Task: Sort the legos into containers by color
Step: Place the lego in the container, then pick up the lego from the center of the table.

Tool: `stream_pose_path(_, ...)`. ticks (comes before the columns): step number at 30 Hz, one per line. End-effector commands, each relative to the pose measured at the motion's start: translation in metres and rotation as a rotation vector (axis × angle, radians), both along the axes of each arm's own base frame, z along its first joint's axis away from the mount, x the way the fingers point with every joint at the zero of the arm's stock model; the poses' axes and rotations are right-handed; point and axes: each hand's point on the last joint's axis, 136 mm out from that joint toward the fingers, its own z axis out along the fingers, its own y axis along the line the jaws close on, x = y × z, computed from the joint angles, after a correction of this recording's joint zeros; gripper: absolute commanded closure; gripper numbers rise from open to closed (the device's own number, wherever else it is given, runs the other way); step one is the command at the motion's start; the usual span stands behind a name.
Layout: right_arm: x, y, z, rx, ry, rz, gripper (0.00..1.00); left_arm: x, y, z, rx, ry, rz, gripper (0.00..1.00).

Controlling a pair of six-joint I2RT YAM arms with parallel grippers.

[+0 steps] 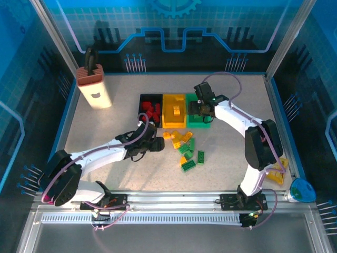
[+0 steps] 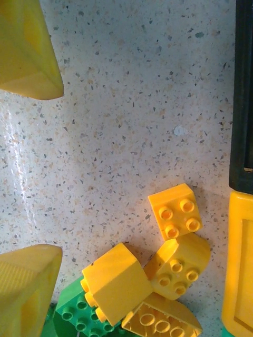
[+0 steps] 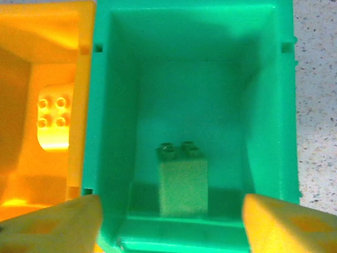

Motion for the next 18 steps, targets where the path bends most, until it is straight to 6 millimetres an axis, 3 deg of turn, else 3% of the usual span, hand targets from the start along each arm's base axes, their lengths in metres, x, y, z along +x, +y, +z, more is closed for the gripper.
stream_pose_path(1,-0.002,0.005,0.02,0.021,-0.03,0.019,0.17,0.004,-0.008,0.003,-0.045,-0.008,0.013,0.27)
stream_pose_path(9,-0.037,0.0,0.026,0.073,-0.075,0.023,0.17,0.025,-0.021,-0.004,-0.011,0.007,0.011,0.27)
stream_pose_path(18,-0.065,-0.018,0.013,0.085,-0.072,-0.009,0.19,0.051,-0.034,-0.014,0.005,0.037,0.012,0.28)
